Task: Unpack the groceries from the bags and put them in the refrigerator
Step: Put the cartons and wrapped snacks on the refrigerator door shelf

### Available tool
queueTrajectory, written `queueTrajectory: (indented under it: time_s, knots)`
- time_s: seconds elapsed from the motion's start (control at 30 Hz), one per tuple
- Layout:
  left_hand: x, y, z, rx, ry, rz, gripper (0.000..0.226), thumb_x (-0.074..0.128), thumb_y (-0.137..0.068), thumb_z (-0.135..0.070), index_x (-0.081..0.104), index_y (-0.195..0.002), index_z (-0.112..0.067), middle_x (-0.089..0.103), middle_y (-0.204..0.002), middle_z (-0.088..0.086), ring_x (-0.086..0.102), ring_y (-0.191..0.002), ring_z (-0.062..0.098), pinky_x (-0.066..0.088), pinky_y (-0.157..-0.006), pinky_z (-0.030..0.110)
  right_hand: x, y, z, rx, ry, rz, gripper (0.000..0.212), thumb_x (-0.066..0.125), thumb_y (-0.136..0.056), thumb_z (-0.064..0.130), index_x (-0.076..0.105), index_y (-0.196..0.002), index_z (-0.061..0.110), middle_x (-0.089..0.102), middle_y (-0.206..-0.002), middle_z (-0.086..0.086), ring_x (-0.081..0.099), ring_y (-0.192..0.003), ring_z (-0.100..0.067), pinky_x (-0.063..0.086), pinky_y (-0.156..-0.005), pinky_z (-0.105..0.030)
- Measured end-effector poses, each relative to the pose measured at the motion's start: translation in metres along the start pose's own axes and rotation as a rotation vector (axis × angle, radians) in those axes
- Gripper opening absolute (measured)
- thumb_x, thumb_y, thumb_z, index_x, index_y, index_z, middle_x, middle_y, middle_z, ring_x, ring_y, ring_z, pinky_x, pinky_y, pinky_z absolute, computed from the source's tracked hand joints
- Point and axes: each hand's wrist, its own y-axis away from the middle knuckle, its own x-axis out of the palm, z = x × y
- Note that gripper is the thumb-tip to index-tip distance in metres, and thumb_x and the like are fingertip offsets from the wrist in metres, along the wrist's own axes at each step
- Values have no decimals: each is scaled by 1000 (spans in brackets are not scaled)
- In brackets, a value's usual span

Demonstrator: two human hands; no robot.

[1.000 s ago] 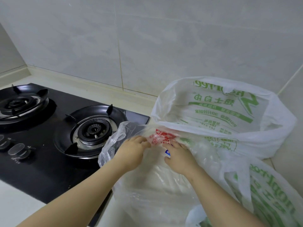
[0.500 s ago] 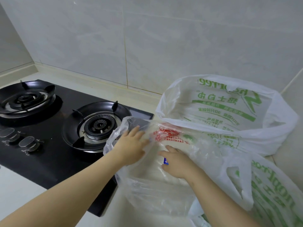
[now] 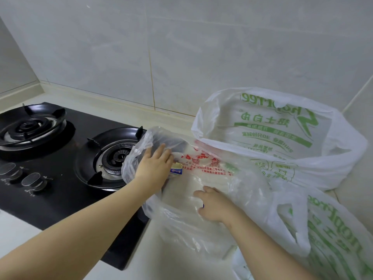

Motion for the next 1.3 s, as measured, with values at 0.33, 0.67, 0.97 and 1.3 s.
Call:
queueTrajectory:
  time_s: [0.33, 0.67, 0.97, 1.3]
  knots:
    - [22, -23, -17, 16, -25, 185, 61, 35, -96, -45, 14, -148, -24, -12, -157, 4, -17, -142, 34, 0, -111, 61, -3, -2, 0, 1, -38, 26, 54, 47, -92, 22, 33, -143, 27, 24, -150, -8, 21, -139, -28, 29, -111, -35]
    - [22, -12, -25, 68, 109, 64, 36, 41, -94, -23, 48, -129, -22, 5, -157, 3, -11, -144, 31, -3, -109, 61, 4, -5, -5, -33, -47, -28, 57, 48, -90, 20, 31, -145, 28, 25, -152, 0, 27, -134, -26, 29, -110, -32]
    - [26, -15, -48, 242, 229, 183, 58, 33, -97, -19, 10, -149, -24, 5, -158, -5, -7, -145, 23, -5, -114, 52, -1, 0, -12, -20, -138, -12, 38, 56, -82, 9, 55, -120, 10, 50, -126, -7, 46, -101, -22, 41, -82, -28]
    - [36, -7, -53, 240, 260, 102, 60, 35, -93, -45, 17, -148, -28, 21, -153, -5, 17, -140, 22, 12, -112, 45, -2, 7, -21, 60, -304, -125, 59, 63, -80, 5, 44, -134, 16, 57, -119, -7, 56, -104, -21, 44, -79, -24]
